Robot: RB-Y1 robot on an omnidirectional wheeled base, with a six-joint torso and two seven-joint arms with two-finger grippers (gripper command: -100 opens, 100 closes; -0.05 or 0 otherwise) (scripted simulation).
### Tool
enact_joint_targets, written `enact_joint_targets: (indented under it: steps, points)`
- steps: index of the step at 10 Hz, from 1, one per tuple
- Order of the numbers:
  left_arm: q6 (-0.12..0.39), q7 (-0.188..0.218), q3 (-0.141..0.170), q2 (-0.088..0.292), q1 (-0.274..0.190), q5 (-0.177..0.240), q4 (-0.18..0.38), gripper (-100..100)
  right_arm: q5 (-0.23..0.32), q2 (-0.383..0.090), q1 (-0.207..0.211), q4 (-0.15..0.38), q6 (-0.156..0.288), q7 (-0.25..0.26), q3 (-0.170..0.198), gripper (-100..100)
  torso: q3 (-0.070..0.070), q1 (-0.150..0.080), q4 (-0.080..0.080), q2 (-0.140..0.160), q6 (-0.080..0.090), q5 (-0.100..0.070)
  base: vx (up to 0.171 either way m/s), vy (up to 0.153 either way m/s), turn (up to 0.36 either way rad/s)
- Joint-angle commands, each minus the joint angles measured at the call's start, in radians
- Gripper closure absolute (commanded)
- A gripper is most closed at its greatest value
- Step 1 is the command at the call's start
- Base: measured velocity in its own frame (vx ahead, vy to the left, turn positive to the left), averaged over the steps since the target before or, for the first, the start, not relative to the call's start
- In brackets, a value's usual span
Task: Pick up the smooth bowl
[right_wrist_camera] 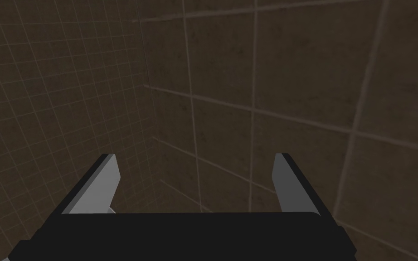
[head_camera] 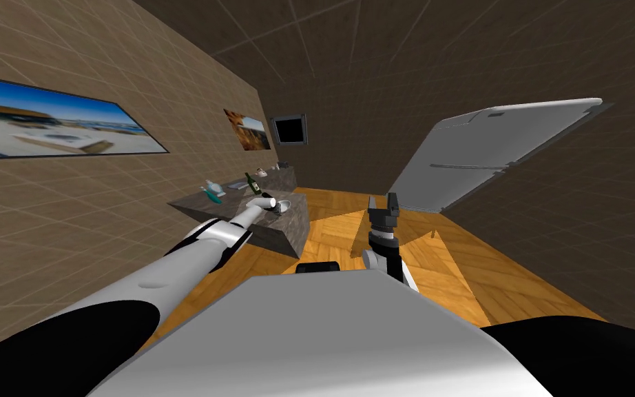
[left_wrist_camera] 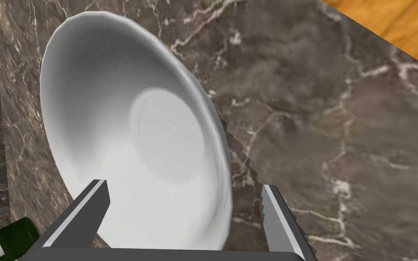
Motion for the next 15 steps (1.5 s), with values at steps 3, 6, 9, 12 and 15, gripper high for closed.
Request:
enact_joint_targets:
  steps: [3, 6, 9, 12, 15]
  points:
    - [-0.011, 0.058, -0.053, 0.03, 0.019, 0.031, -0.022, -100, 0.0, 0.0, 0.0, 0.0, 0.0, 0.0, 0.0, 0, 0.0, 0.001, 0.0, 0.0, 0.0, 0.0, -0.028, 0.035, -0.104]
    - [-0.014, 0.094, -0.092, 0.054, 0.036, 0.053, -0.045, -100, 0.0, 0.0, 0.0, 0.0, 0.0, 0.0, 0.0, 0, 0.0, 0.0, 0.0, -0.001, 0.0, 0.0, -0.023, 0.025, -0.119]
    - [-0.013, 0.098, -0.094, 0.054, 0.037, 0.054, -0.046, 100, 0.0, 0.0, 0.0, 0.0, 0.0, 0.0, 0.0, 0, -0.001, -0.002, 0.0, -0.003, 0.0, -0.001, -0.002, 0.0, 0.0]
    - [-0.012, 0.097, -0.095, 0.054, 0.037, 0.054, -0.046, 0, 0.0, 0.0, 0.0, 0.0, 0.0, 0.0, 0.0, 0, -0.001, -0.002, 0.0, -0.002, -0.001, 0.0, 0.0, 0.0, 0.0]
    - [-0.006, 0.008, -0.008, 0.002, -0.001, 0.005, 0.006, 100, 0.0, 0.0, 0.001, 0.0, 0.0, 0.0, 0.0, 0, -0.002, -0.005, 0.001, -0.005, -0.004, -0.002, 0.053, -0.057, 0.265]
